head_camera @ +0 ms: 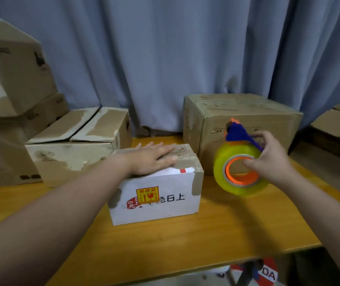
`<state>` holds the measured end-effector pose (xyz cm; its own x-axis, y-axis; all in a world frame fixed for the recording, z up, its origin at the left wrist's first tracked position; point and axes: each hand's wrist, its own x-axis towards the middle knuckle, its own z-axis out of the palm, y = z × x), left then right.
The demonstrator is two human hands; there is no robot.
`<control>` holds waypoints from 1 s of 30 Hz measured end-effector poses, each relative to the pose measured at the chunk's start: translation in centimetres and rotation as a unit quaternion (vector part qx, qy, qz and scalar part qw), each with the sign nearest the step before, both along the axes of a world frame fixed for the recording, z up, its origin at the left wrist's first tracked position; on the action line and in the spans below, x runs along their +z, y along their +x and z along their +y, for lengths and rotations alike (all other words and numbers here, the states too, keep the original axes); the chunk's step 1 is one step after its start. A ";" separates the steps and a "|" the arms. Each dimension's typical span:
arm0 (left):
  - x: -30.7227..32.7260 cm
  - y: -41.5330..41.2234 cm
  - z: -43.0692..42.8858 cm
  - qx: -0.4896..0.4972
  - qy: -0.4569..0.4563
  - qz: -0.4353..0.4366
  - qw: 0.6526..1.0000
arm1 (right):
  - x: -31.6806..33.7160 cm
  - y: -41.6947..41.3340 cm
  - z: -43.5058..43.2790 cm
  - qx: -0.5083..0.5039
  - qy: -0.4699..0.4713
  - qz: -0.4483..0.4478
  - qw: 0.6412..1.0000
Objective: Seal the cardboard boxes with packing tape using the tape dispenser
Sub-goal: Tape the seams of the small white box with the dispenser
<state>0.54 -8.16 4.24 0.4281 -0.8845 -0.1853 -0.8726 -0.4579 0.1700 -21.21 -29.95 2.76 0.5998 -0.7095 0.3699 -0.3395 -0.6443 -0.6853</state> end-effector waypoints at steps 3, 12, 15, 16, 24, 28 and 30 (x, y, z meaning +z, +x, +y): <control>-0.3 1.0 2.8 0.097 -0.014 -0.010 0.995 | 3.2 -0.1 2.4 0.027 -0.028 -0.082 0.996; -2.9 0.3 6.8 0.186 -0.171 0.096 0.963 | 7.3 7.0 7.8 0.179 -0.026 -0.068 0.981; -3.3 -0.6 5.3 0.166 -0.205 0.135 0.955 | 7.3 8.6 8.1 0.208 -0.057 -0.029 0.976; -3.3 -0.8 4.9 0.151 -0.200 0.128 0.960 | 7.2 8.8 8.0 0.215 -0.064 -0.016 0.974; 5.4 -1.7 1.7 0.221 -0.408 0.429 0.775 | 6.4 9.2 6.7 0.243 -0.090 0.016 0.966; 6.8 -1.2 1.7 0.194 -0.360 0.393 0.824 | 6.3 9.3 6.7 0.257 -0.091 0.019 0.962; 6.9 -0.9 1.8 0.173 -0.376 0.399 0.818 | 6.3 9.3 6.7 0.262 -0.092 0.020 0.960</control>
<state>-0.33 -6.35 11.15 0.6852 -0.7283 0.0134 -0.1866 -0.1577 0.9697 -11.87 -23.26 9.07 0.8735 -0.2300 0.4291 0.0412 -0.8434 -0.5358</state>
